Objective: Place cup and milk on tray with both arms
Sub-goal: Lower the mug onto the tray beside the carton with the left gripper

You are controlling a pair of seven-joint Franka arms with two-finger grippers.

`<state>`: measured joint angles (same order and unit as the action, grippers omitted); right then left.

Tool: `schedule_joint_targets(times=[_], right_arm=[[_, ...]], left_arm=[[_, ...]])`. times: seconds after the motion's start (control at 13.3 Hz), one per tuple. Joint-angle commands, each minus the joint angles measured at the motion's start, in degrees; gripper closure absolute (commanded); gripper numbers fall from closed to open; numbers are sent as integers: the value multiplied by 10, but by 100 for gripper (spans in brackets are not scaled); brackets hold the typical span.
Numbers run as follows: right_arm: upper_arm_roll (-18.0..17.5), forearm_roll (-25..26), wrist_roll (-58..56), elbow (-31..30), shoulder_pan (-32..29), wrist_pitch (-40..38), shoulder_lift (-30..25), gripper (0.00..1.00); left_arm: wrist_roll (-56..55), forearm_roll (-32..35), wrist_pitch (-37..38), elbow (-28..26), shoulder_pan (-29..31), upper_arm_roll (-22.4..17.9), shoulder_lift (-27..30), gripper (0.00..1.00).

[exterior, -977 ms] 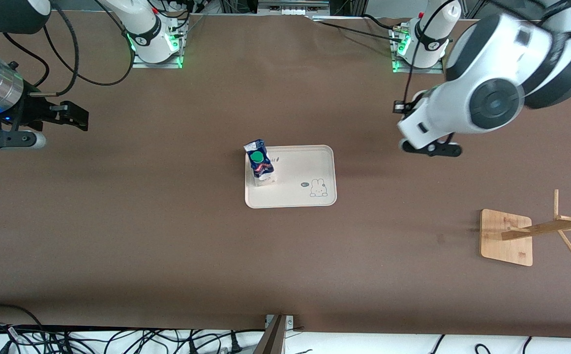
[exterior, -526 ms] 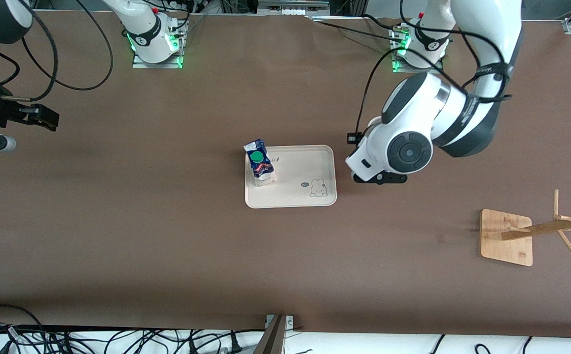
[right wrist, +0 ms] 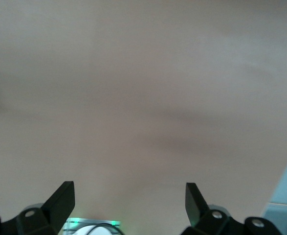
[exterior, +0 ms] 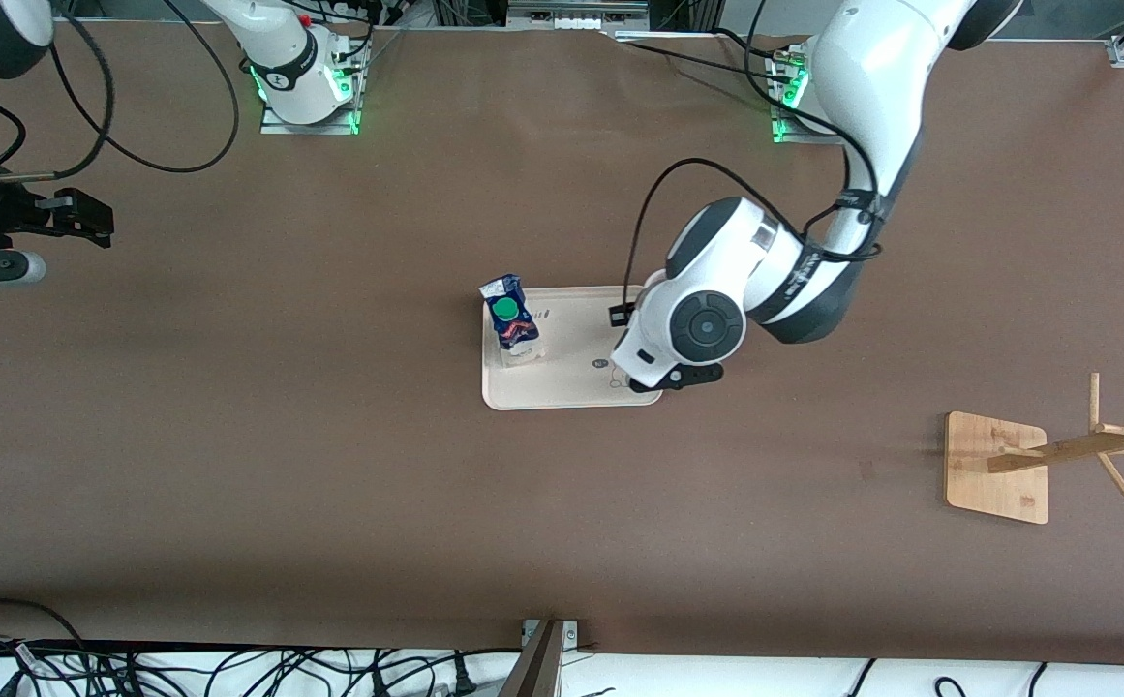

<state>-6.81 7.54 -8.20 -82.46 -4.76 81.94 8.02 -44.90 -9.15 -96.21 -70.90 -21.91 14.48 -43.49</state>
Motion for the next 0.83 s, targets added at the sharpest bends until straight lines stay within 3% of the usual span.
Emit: schedule_joint_targets(times=[0.0, 0.15, 0.3, 0.53, 0.75], right_arm=[[14, -57, -20, 9, -15, -12, -1, 0], [15, -69, 7, 9, -15, -9, -6, 0], [36, -116, 55, 9, -16, 10, -2, 0], [37, -109, 57, 5, -15, 37, -3, 0], [36, -69, 49, -1, -15, 51, -6, 0]], left_arm=[[-24, -21, -42, 21, -9, -5, -33, 100], [-24, -21, -57, 21, -16, -5, -46, 100], [-24, -21, -68, 20, -21, -5, -64, 100], [-22, -17, -82, 16, -25, -5, -73, 100], [-19, -13, -82, 16, -25, -6, -73, 100]])
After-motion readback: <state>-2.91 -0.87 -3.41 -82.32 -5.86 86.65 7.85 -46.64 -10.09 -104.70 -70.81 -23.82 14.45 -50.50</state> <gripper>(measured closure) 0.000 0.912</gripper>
